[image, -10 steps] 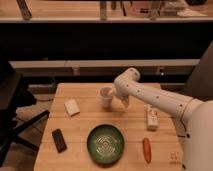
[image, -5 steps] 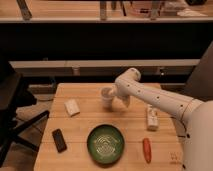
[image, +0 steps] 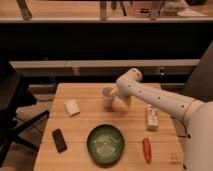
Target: Pick up the ceramic cup
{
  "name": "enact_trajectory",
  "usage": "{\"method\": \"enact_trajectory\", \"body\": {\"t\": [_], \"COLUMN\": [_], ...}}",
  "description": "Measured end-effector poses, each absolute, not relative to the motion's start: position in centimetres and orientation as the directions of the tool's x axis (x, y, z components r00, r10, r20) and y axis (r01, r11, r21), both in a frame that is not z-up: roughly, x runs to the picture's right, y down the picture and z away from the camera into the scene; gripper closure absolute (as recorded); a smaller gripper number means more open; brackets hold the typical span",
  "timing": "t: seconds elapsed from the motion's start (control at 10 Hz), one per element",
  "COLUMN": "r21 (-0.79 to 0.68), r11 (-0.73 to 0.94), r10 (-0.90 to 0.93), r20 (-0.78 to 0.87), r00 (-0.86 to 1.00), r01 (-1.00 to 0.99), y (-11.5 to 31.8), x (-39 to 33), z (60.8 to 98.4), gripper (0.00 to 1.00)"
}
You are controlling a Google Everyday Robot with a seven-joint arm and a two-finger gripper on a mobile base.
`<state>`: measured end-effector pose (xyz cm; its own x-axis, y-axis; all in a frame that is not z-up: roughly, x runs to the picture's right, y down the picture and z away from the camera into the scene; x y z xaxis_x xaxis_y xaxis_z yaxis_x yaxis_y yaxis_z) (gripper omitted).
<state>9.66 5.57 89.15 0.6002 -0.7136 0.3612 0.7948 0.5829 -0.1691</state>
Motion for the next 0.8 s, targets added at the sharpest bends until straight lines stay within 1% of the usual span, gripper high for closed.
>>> {"method": "enact_trajectory", "body": {"t": [0.8], "r21": [-0.170], "r11": [0.580], "r10": [-0.718], "r20": [0.356], "r00": [0.598], "r01": [0.797], "y": [5.56], "x": [10.61], "z": [89.33], "gripper": [0.20]}}
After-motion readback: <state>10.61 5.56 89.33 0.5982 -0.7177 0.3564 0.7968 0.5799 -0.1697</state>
